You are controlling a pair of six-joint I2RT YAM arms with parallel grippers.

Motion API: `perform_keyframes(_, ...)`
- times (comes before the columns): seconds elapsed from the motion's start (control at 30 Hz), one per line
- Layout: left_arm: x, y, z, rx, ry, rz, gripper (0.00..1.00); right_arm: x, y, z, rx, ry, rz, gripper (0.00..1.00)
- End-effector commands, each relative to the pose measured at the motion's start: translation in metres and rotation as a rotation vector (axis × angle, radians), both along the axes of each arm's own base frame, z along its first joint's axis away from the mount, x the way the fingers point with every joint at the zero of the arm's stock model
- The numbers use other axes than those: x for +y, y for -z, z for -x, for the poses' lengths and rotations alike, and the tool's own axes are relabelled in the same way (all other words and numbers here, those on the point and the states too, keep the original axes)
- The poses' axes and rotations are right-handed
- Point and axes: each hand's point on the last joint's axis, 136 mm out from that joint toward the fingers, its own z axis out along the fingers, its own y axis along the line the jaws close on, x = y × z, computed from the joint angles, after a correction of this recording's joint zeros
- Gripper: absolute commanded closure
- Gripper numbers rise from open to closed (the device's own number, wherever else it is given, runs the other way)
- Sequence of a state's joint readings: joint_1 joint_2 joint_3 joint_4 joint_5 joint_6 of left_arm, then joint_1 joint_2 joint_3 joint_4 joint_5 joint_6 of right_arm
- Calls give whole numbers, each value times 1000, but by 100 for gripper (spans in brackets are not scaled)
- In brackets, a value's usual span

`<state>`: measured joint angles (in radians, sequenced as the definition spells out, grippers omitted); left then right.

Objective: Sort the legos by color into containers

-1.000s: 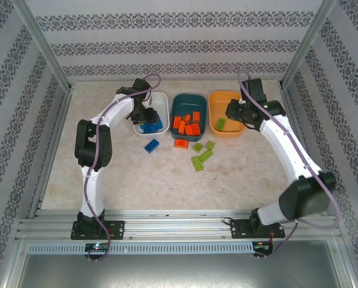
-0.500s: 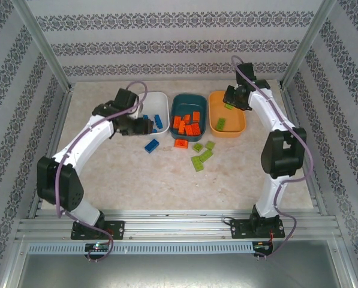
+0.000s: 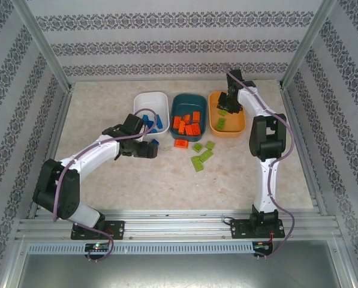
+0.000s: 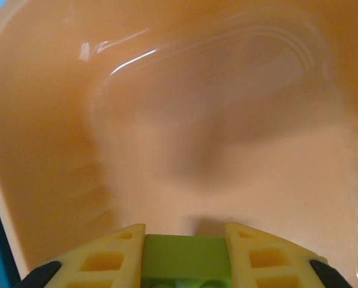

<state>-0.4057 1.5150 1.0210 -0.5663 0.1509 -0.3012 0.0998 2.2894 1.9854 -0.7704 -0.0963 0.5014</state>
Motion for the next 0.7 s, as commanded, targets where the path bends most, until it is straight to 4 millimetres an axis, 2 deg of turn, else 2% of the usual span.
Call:
perform_keyframes(0.0,-5,4,-19,-91,104,-59,9,-2,-5,-5,-7,16,-23,75)
perform_keyframes(0.13,-14,15,-33,-96,157,-66,8,0,3,-3,10,11,-37,73)
perform_keyframes(0.27,-18,27,-43,-99,183,-81,8,-1,5,0,20,2,-46,65)
perform_keyframes(0.4,-19,38,-51,-99,212,-106,7,-5,-4,4,2,7,-65,55)
perform_keyframes(0.5,-22,45,-55,-92,228,-110,7,-9,-15,13,-20,16,-77,52)
perform_keyframes(0.67,-26,55,-63,-81,242,-120,8,-22,-36,39,-36,48,-84,49)
